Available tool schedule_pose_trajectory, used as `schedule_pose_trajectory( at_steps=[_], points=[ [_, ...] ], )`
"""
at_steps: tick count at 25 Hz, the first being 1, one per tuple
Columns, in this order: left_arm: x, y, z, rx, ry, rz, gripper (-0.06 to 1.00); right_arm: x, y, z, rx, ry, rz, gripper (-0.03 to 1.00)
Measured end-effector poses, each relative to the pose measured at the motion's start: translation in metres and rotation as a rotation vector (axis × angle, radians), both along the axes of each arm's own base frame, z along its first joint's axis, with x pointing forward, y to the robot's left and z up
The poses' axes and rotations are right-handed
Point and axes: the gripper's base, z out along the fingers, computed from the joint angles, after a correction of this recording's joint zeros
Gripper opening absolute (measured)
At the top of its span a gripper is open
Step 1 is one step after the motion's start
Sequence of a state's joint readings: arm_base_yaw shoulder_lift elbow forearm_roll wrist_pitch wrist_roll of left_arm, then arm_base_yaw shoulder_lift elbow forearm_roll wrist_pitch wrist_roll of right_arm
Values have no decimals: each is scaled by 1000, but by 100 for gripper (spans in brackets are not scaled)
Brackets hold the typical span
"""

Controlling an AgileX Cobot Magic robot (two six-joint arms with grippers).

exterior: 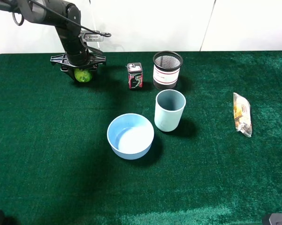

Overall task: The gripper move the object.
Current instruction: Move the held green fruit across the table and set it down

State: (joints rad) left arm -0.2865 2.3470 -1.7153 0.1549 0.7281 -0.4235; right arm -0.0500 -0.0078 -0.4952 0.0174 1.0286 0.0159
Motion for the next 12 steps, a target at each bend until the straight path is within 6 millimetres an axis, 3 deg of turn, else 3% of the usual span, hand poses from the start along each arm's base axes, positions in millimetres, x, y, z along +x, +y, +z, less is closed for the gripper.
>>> schedule_pose_trajectory(
  at_steps=[12],
  points=[
    [-3, 2, 27, 21, 30, 8, 66, 0, 0, 0, 0, 0, 0, 69]
  ],
)
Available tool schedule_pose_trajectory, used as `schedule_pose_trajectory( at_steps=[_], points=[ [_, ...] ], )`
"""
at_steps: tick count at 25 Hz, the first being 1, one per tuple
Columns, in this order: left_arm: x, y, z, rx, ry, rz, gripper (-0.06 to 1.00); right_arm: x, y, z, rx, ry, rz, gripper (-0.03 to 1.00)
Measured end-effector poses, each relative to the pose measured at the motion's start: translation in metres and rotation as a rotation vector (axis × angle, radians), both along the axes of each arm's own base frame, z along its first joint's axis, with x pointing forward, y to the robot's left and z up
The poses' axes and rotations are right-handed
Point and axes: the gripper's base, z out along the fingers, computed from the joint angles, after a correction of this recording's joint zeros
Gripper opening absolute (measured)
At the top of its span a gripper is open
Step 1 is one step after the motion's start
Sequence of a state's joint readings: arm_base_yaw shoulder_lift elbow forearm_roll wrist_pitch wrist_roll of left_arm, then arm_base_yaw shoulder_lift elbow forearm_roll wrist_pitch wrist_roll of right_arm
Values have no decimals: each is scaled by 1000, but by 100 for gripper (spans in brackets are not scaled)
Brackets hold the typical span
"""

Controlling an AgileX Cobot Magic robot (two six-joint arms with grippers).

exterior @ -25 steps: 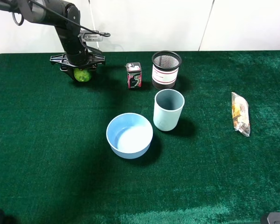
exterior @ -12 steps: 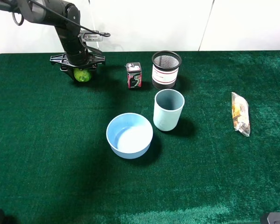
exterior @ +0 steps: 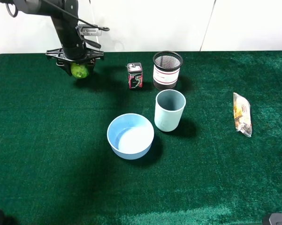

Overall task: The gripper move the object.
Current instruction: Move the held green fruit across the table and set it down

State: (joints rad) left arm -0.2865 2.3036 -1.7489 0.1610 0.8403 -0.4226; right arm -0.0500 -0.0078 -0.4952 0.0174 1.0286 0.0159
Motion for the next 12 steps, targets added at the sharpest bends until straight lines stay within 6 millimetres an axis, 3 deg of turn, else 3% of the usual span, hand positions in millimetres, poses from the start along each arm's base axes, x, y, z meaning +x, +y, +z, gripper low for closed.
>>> schedule_pose_trajectory(
  at_steps=[12],
  points=[
    [-11, 2, 48, -6, 22, -10, 66, 0, 0, 0, 0, 0, 0, 69]
  ],
)
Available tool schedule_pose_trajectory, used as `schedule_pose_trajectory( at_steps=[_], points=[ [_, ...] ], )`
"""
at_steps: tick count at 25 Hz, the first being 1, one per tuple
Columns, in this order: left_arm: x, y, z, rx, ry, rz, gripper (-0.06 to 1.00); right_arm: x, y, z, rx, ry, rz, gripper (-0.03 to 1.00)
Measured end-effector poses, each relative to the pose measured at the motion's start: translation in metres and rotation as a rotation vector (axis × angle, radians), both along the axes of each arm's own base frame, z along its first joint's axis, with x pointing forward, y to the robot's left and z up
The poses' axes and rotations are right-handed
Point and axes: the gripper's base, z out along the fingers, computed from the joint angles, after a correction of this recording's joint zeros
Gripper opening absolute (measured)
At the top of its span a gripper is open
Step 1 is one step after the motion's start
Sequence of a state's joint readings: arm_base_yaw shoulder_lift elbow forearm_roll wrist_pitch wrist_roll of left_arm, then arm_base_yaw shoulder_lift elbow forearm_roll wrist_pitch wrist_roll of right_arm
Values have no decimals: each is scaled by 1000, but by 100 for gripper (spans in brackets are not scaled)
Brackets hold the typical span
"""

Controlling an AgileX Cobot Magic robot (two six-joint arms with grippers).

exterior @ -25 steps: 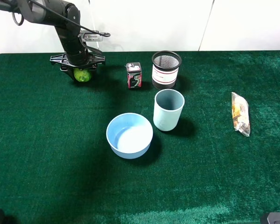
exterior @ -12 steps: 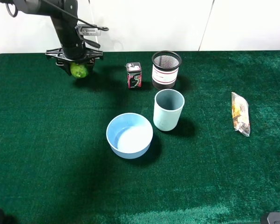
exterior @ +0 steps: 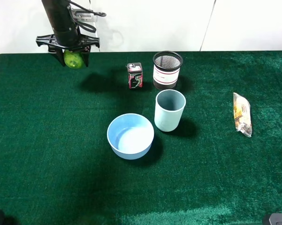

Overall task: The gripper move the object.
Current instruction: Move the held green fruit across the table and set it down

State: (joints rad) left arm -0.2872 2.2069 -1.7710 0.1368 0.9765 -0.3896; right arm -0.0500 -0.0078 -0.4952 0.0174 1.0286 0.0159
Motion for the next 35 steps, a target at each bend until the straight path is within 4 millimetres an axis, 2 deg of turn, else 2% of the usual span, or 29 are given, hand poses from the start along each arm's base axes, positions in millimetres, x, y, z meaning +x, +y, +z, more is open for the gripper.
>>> schedule_pose_trajectory(
  at_steps=[5, 12, 22, 27, 35],
  points=[
    [-8, -5, 18, -2, 9, -32, 66, 0, 0, 0, 0, 0, 0, 69],
    [-22, -21, 37, 4, 26, -87, 66, 0, 0, 0, 0, 0, 0, 69],
    [-48, -36, 82, 11, -13, -156, 66, 0, 0, 0, 0, 0, 0, 69],
    [-68, -39, 94, 14, -16, -187, 66, 0, 0, 0, 0, 0, 0, 69],
    [-112, -33, 98, 9, -27, -223, 66, 0, 0, 0, 0, 0, 0, 69]
  ],
)
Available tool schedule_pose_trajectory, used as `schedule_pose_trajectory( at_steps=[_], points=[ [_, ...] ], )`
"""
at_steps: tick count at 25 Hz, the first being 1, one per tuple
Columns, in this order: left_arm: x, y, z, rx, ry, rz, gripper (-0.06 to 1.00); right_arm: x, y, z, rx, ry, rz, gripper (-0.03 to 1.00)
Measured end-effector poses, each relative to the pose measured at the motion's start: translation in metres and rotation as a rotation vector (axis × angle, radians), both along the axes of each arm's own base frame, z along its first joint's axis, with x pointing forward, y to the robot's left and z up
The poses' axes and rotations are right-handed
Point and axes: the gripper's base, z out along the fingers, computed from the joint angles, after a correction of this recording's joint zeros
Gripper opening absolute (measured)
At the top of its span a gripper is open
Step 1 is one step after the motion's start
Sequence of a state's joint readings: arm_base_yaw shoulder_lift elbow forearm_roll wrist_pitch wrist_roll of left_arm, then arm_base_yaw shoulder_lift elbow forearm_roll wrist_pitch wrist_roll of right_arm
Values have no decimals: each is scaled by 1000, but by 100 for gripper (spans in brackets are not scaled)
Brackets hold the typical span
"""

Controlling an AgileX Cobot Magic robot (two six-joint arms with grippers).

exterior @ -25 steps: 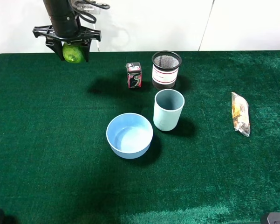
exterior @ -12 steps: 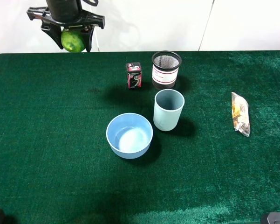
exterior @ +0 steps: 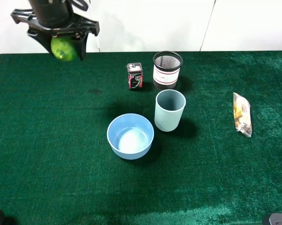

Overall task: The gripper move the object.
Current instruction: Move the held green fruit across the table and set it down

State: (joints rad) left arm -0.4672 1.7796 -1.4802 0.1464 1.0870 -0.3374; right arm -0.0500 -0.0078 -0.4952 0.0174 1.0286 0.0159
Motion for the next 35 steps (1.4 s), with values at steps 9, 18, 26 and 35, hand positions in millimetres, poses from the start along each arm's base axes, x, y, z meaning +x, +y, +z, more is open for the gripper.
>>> schedule_pose_trajectory(
  at_steps=[9, 18, 26, 35],
  points=[
    [-34, -7, -26, 14, 42, -45, 66, 0, 0, 0, 0, 0, 0, 69],
    [-57, -20, -60, 15, 59, -85, 66, 0, 0, 0, 0, 0, 0, 69],
    [-73, -15, -94, -4, 56, -96, 66, 0, 0, 0, 0, 0, 0, 69],
    [-83, -9, -117, -40, 18, -105, 66, 0, 0, 0, 0, 0, 0, 69]
  ],
)
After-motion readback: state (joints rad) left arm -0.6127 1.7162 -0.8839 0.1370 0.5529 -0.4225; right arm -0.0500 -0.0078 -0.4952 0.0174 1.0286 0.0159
